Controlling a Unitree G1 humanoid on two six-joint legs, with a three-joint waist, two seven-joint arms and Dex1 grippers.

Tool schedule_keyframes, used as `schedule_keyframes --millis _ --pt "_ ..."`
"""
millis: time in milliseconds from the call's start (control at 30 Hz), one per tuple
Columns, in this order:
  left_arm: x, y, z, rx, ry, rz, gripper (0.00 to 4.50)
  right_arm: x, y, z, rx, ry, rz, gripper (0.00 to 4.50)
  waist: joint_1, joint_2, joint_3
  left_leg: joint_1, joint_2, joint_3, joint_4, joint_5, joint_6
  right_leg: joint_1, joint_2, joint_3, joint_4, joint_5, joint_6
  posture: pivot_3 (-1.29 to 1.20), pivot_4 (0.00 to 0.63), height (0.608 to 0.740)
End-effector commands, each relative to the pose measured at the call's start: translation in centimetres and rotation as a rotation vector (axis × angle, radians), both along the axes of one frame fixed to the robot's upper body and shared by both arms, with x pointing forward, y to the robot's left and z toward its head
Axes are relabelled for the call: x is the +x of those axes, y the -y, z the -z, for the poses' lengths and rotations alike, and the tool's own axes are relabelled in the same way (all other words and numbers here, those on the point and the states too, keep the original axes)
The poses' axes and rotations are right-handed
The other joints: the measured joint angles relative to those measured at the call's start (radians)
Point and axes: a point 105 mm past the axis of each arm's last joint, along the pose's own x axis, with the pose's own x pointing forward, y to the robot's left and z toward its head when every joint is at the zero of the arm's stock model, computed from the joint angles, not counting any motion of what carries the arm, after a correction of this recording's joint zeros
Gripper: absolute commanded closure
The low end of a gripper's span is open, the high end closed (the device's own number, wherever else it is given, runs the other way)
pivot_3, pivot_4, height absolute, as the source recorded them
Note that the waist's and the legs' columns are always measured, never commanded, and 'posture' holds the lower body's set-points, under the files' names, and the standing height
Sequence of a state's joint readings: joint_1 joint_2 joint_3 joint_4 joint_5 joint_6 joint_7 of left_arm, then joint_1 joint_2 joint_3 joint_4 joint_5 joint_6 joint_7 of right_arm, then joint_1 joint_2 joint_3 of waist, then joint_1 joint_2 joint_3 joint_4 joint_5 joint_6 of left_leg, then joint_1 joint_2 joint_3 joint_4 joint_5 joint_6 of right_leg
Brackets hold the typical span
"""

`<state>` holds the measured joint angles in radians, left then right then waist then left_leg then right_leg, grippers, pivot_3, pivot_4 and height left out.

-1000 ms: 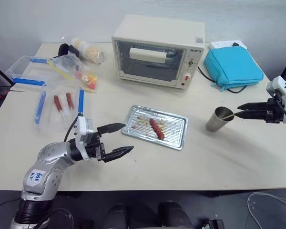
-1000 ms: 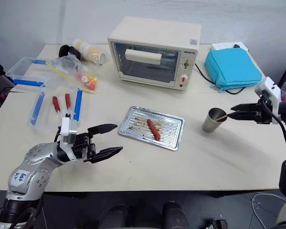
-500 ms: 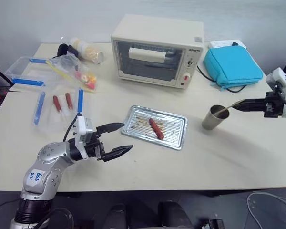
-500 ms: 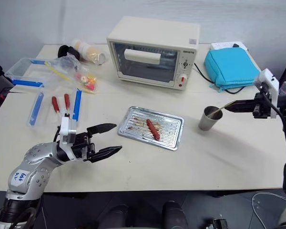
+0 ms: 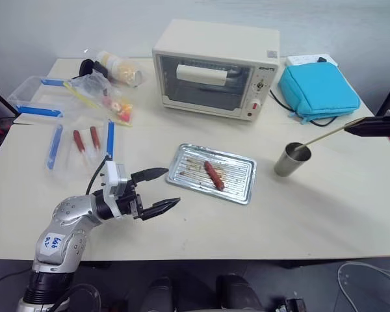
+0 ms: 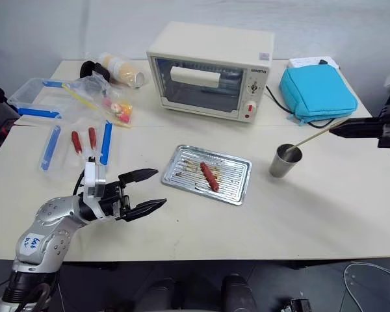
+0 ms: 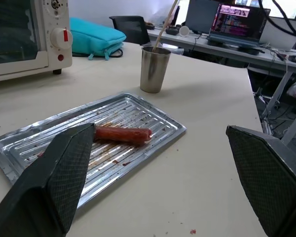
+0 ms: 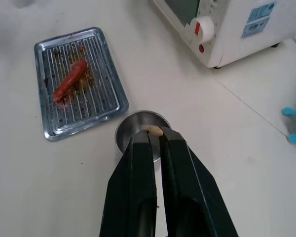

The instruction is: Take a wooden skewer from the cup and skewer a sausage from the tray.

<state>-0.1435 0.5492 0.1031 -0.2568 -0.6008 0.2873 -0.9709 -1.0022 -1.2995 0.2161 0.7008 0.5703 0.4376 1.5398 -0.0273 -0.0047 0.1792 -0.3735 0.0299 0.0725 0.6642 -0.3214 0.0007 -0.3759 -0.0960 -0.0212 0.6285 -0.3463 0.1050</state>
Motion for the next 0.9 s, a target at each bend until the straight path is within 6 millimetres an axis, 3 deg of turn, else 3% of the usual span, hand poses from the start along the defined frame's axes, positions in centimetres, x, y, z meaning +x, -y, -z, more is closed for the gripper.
schedule_keyframes --millis 33,233,467,667,900 --pt "0.0 -0.1 0.1 -0.033 -0.022 0.005 0.00 -1.7 -1.2 -3.3 0.069 0.061 -0.103 4.47 -0.003 0.000 0.000 0.000 0.000 0.000 0.000 0.000 0.000 0.000 0.000 0.000 0.000 0.000 0.000 0.00 0.150 0.740" --pt "0.5 0.3 -0.6 -0.077 0.014 -0.004 0.00 -1.7 -3.8 -4.3 0.165 0.068 -0.216 4.47 0.000 0.001 0.000 0.000 0.001 0.000 0.000 0.000 0.000 -0.001 0.000 0.000 0.000 0.000 0.000 0.00 0.150 0.740" --pt "1.3 3.1 -3.0 -0.196 0.079 0.034 0.00 -1.4 -10.1 -3.6 0.402 -0.001 -0.478 4.47 0.003 0.001 0.000 -0.001 0.000 -0.001 0.001 -0.001 0.000 0.000 0.000 -0.001 0.001 0.000 0.001 0.00 0.150 0.740" --pt "1.9 6.0 -4.1 -0.241 0.113 0.110 0.00 -1.7 -13.9 -2.4 0.503 -0.035 -0.598 4.47 0.013 0.001 0.001 -0.004 0.000 -0.002 0.002 -0.001 0.001 -0.001 0.000 -0.003 0.002 0.001 0.002 0.00 0.150 0.740" --pt "2.3 9.0 -5.6 -0.293 0.176 0.175 0.00 -2.1 -16.2 -1.3 0.570 -0.073 -0.656 4.47 0.026 0.000 0.001 -0.006 -0.001 -0.003 0.009 -0.001 0.002 -0.001 0.000 -0.003 0.005 0.002 0.003 0.00 0.150 0.740"
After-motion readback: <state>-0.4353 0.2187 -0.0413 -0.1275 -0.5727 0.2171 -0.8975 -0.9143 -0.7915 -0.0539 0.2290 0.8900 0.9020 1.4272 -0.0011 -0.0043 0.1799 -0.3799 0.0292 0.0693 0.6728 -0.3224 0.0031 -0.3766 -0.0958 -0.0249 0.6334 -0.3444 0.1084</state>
